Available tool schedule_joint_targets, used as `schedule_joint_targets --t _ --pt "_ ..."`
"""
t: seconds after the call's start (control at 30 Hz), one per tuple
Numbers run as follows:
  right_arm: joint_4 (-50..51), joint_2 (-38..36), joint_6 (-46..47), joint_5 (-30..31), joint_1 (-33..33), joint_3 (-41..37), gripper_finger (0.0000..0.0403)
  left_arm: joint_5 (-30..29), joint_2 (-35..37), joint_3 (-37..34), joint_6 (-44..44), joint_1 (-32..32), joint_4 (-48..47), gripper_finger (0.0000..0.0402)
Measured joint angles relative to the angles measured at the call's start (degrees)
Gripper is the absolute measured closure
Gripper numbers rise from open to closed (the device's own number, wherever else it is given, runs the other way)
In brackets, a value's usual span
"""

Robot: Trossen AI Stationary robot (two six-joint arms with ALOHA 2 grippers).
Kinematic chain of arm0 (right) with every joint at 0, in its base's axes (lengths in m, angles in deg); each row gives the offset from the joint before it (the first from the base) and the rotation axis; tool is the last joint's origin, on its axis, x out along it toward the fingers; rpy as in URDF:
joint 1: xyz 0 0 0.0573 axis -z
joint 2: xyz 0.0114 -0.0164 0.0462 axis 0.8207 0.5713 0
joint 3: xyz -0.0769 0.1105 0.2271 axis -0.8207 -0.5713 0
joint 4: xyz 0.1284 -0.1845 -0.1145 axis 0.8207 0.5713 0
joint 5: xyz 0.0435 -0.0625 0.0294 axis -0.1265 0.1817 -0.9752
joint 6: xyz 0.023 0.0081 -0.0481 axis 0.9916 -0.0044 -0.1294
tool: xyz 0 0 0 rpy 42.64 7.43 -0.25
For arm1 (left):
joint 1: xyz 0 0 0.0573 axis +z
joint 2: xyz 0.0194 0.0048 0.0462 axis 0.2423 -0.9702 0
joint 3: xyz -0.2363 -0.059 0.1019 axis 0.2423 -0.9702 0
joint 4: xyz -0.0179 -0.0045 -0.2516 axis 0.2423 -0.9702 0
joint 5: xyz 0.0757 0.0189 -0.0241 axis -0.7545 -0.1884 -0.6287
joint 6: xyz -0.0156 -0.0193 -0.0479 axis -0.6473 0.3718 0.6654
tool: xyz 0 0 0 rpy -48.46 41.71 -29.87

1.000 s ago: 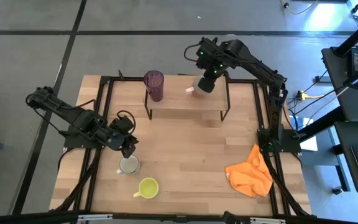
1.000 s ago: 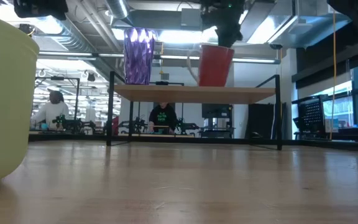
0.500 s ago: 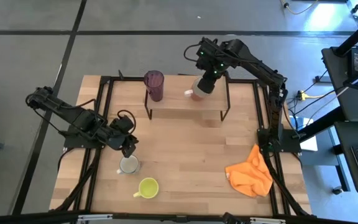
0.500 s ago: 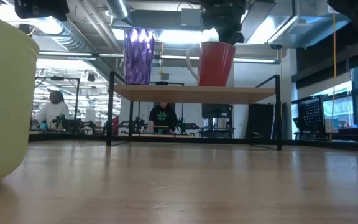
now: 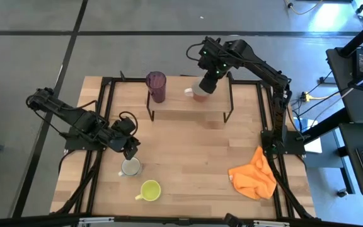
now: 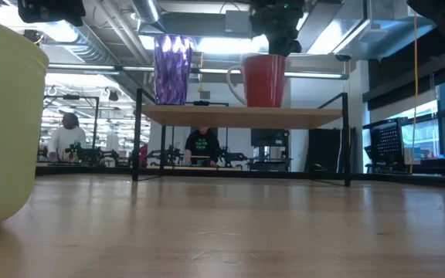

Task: Stack small to large cups/mugs on shelf
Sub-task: Put the orange mug on the shelf

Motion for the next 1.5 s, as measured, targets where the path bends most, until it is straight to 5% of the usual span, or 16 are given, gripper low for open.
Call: schedule_joint_targets --t 0.8,1.2,1.3,1.5 --pt "-6.2 0.0 -1.5 7.1 2.5 0.6 0.0343 -0.8 0.0 0.0 -0.1 0.0 0.0 0.0334" --pt "-11.9 -2.5 2.4 2.6 2.0 0.6 0.0345 -5.8 0.0 0.0 -1.7 0.2 0.5 0.0334" --pt "-14.7 -3.6 5.1 -1.8 1.0 0.8 0.0362 -5.8 0.0 0.0 -3.8 1.3 2.2 0.0335" --pt "-12.4 -4.2 7.1 0.6 -0.7 0.7 0.0396 -5.7 0.0 0.0 -9.0 6.2 6.9 0.0342"
